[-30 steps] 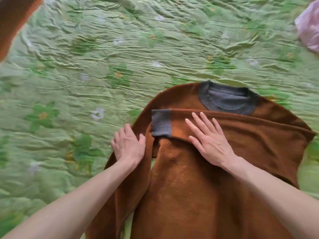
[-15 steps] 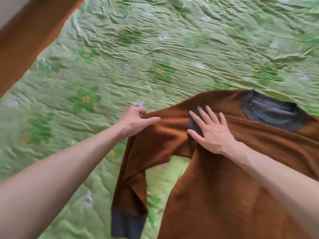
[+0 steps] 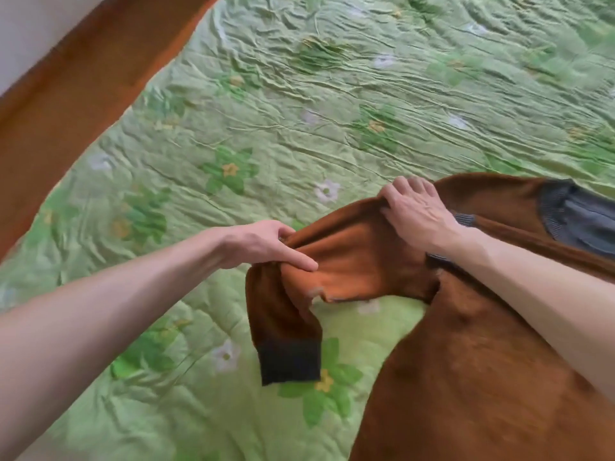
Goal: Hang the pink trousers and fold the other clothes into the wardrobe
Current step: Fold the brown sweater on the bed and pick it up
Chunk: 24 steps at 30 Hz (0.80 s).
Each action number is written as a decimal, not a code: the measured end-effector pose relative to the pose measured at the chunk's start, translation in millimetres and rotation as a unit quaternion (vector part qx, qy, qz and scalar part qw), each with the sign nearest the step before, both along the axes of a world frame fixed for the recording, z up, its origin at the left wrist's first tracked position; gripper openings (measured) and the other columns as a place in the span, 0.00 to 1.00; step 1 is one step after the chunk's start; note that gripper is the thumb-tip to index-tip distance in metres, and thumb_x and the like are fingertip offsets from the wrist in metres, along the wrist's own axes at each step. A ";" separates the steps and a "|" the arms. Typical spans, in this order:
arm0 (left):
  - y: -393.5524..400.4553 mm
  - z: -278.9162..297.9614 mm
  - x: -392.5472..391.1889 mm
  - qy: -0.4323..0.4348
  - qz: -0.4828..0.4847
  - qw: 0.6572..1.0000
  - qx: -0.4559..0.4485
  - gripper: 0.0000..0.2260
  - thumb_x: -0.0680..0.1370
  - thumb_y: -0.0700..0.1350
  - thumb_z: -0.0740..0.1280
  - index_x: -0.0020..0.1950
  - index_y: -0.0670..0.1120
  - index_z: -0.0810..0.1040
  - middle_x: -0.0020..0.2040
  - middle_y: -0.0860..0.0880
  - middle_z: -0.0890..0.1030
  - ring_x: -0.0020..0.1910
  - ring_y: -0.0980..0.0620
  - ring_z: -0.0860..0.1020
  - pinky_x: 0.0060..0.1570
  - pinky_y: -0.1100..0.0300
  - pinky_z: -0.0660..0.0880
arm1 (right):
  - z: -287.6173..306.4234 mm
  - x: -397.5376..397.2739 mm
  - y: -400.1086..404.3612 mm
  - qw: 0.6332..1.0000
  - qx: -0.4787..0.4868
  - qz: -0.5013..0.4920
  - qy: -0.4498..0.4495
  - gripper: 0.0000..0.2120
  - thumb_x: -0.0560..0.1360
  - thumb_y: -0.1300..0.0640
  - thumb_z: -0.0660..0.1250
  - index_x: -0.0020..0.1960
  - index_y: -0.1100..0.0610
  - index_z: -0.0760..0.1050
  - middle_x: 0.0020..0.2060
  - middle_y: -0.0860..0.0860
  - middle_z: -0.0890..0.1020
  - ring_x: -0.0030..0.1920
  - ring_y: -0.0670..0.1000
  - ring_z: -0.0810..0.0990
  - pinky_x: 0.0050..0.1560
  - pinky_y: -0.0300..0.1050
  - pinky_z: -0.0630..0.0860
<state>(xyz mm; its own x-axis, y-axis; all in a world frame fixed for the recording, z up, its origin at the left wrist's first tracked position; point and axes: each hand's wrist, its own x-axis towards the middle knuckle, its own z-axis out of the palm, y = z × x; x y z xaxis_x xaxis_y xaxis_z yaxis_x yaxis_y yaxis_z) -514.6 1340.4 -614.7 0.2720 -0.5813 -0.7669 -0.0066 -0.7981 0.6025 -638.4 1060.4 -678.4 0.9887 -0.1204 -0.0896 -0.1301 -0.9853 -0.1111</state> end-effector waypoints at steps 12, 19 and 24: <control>97.7 -5.8 81.0 -0.195 -0.017 0.980 0.022 0.13 0.72 0.46 0.81 0.51 0.49 0.81 0.35 0.51 0.82 0.32 0.56 0.77 0.35 0.64 0.72 | -6.7 7.1 34.0 0.998 -0.061 0.002 -0.032 0.27 0.71 0.68 0.67 0.70 0.58 0.71 0.70 0.61 0.71 0.74 0.65 0.66 0.73 0.69 0.63; 129.6 -15.4 95.0 -0.300 -0.057 0.951 0.053 0.14 0.83 0.50 0.68 0.39 0.47 0.75 0.35 0.49 0.76 0.36 0.49 0.73 0.36 0.56 0.68 | -19.9 -29.3 81.5 0.993 0.019 0.080 -0.085 0.24 0.83 0.56 0.60 0.79 0.50 0.67 0.80 0.52 0.66 0.80 0.56 0.64 0.75 0.56 0.66; 137.6 -18.3 84.9 -0.250 0.107 0.962 0.025 0.08 0.81 0.49 0.72 0.50 0.46 0.77 0.38 0.47 0.82 0.28 0.56 0.76 0.24 0.68 0.67 | -38.0 -29.4 106.3 0.993 0.035 -0.044 0.101 0.35 0.80 0.30 0.39 0.84 0.40 0.39 0.84 0.44 0.41 0.83 0.50 0.38 0.81 0.61 0.42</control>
